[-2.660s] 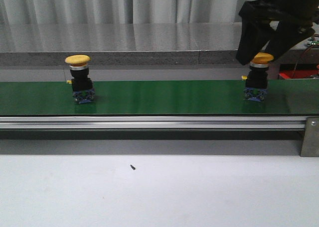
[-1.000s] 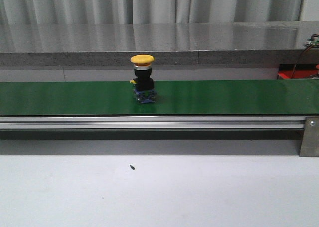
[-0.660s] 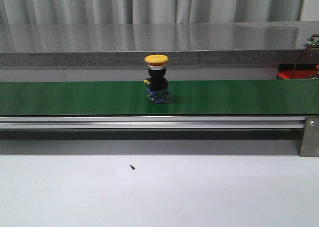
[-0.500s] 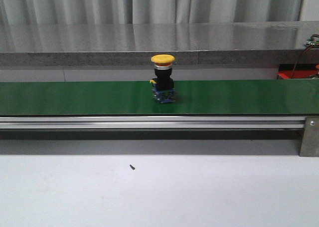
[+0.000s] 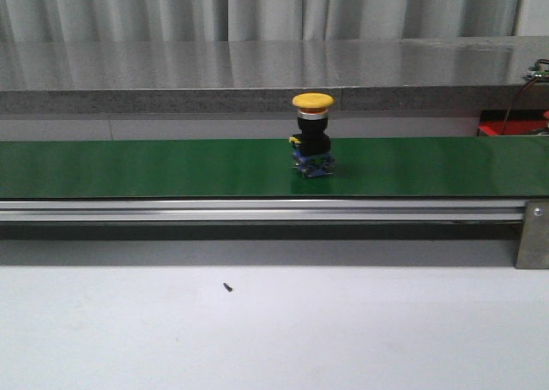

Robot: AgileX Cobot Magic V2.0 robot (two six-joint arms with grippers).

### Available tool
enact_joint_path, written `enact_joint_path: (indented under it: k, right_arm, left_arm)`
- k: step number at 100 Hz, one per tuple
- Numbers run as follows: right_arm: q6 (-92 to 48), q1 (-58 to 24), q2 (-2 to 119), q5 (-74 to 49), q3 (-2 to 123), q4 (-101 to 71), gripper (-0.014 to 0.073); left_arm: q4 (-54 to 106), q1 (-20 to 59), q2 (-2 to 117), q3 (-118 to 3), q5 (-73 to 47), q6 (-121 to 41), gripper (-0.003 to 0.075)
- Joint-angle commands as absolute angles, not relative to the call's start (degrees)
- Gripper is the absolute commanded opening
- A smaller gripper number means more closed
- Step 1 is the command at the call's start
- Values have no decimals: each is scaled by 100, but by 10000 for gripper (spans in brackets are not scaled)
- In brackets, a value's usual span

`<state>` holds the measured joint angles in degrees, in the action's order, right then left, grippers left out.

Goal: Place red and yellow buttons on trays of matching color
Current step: 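Lower the yellow button into the yellow tray and open the right gripper, then move the right gripper to the belt end and grasp the second yellow button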

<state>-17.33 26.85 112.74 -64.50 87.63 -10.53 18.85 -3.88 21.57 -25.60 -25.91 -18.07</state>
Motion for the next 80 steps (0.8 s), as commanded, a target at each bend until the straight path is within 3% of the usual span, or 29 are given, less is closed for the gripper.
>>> enact_joint_path:
  k: [1, 36, 80]
  right_arm:
    - [-1686, 2737, 10894, -6549, 8946, -1061, 533]
    - [-1682, 2426, 9986, -6739, 9204, -1379, 530]
    - [-1829, 352, 9106, -6964, 9180, -1245, 530]
  left_arm:
    - [1988, -346, 2188, -2713, -2153, -1813, -20]
    - [1988, -346, 2188, -2713, -2153, -1813, -20]
    - [1988, -346, 2188, -2705, -2153, -1813, -20]
